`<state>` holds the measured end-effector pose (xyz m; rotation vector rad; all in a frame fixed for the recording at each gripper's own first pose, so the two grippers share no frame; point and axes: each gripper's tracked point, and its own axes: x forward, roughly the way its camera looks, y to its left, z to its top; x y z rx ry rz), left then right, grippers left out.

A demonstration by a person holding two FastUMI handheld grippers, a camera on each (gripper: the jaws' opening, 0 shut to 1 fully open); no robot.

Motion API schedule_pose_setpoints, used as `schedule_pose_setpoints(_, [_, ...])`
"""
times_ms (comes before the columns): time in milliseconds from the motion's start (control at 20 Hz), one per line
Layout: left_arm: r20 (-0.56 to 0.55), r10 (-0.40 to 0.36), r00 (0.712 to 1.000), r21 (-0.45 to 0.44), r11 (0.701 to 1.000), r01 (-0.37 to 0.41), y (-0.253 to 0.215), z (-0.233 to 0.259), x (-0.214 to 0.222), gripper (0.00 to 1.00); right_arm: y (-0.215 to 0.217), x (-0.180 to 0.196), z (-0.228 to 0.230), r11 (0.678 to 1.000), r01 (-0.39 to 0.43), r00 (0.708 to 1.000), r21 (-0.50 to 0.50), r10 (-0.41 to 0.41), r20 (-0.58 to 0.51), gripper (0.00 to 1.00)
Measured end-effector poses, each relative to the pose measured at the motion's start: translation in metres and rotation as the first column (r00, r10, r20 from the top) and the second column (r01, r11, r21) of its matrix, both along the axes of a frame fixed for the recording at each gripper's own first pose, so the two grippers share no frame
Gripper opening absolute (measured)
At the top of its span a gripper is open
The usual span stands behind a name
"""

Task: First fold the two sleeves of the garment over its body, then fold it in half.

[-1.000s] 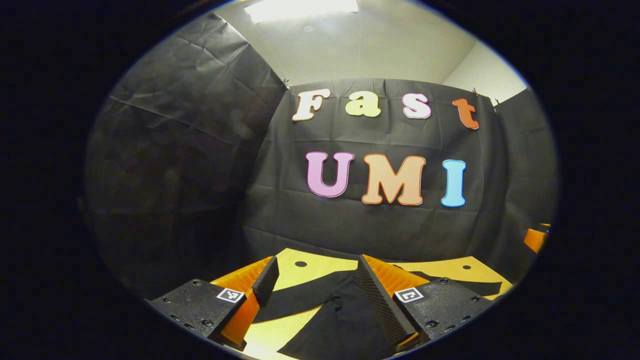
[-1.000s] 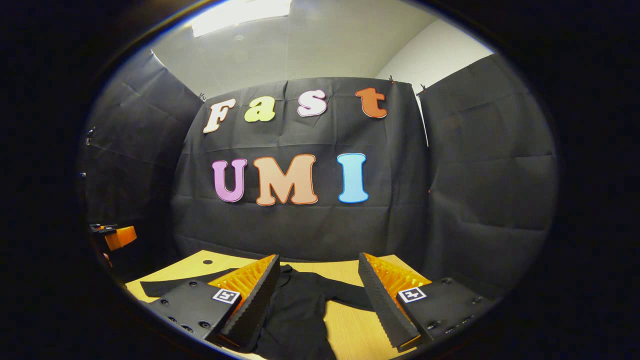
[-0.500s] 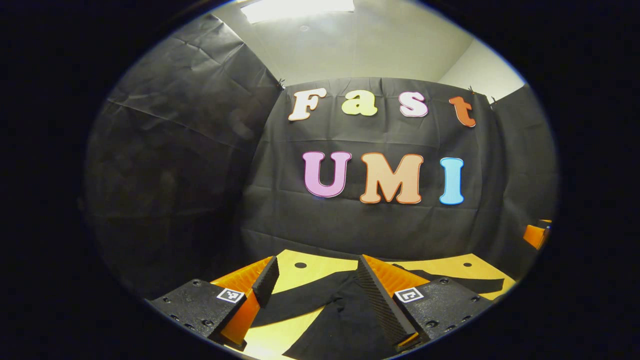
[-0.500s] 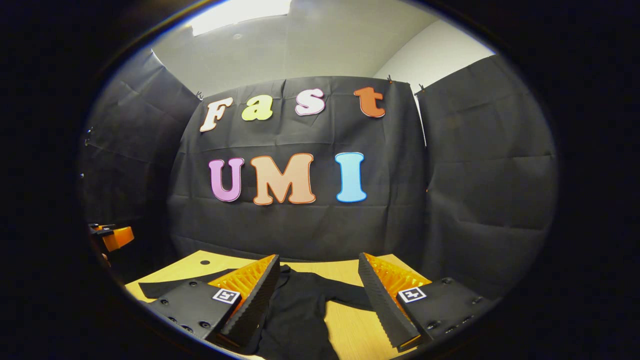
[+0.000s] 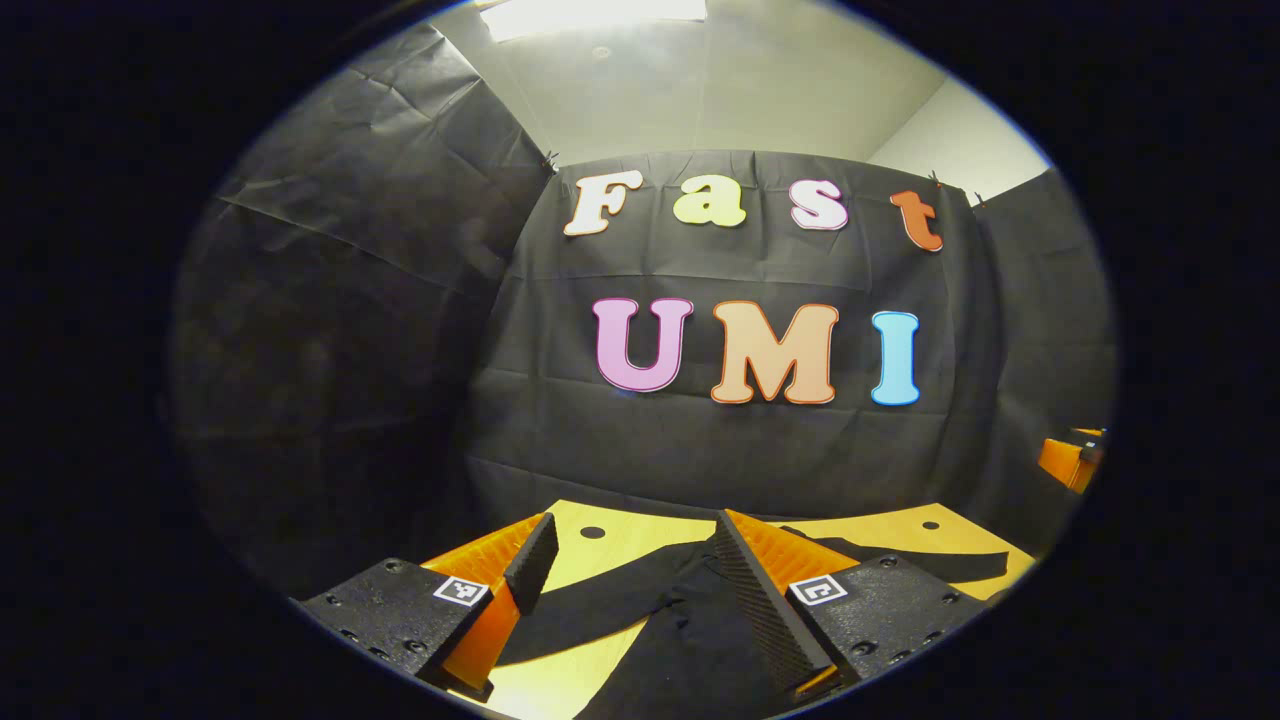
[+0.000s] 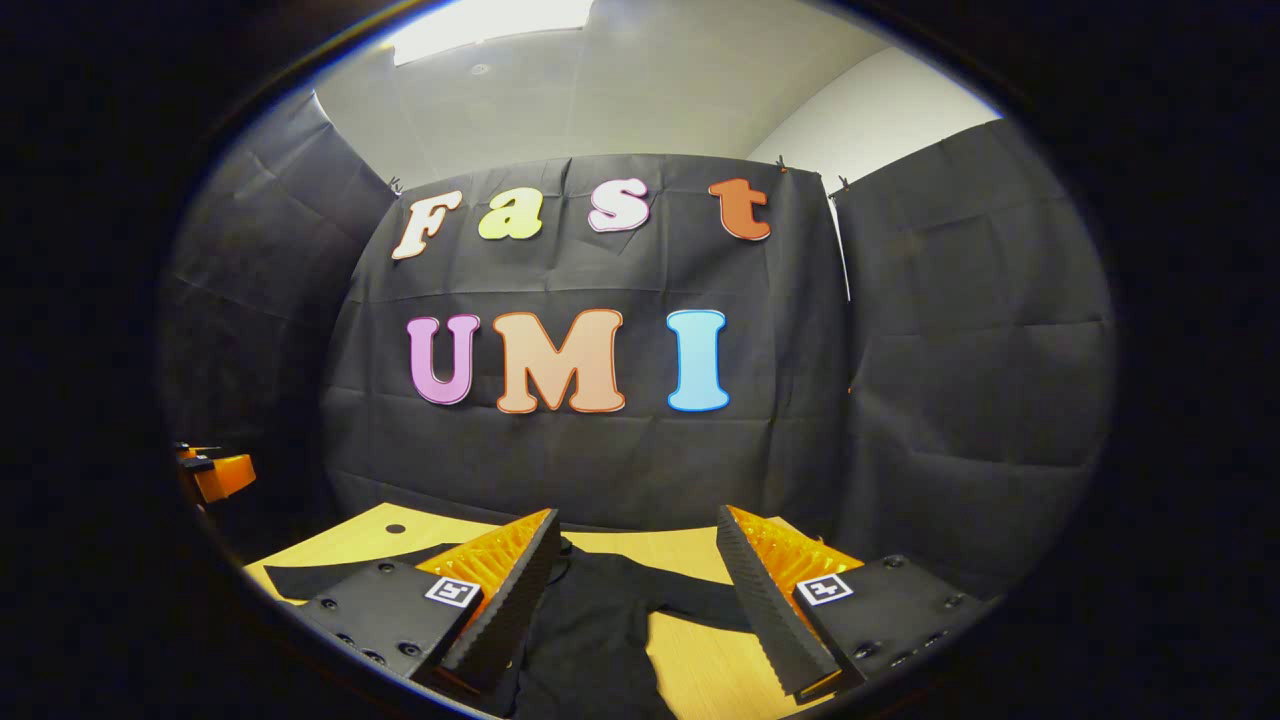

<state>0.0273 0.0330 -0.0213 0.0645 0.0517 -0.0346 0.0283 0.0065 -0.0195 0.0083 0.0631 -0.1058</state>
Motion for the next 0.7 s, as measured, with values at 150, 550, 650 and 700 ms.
schedule_pose_setpoints(150, [-0.003,0.011,1.000,0.015,1.000,-0.011,0.006,0.003,0.007,0.92,-0.013,0.018,-0.003,1.000,0.027,1.000,0.000,-0.027,-0.009,0.99])
schedule_pose_setpoints(550, [-0.019,0.080,0.997,0.047,0.996,-0.079,0.008,-0.004,0.026,0.92,-0.095,0.079,-0.035,0.992,0.119,0.990,0.037,-0.116,-0.076,1.00])
schedule_pose_setpoints(650, [-0.033,0.100,0.994,0.052,0.994,-0.099,0.004,-0.010,0.031,0.92,-0.117,0.095,-0.052,0.989,0.136,0.986,0.059,-0.130,-0.109,1.00])
schedule_pose_setpoints(700, [-0.039,0.108,0.993,0.051,0.993,-0.106,0.002,-0.014,0.032,0.92,-0.129,0.103,-0.059,0.987,0.152,0.982,0.060,-0.144,-0.120,1.00])
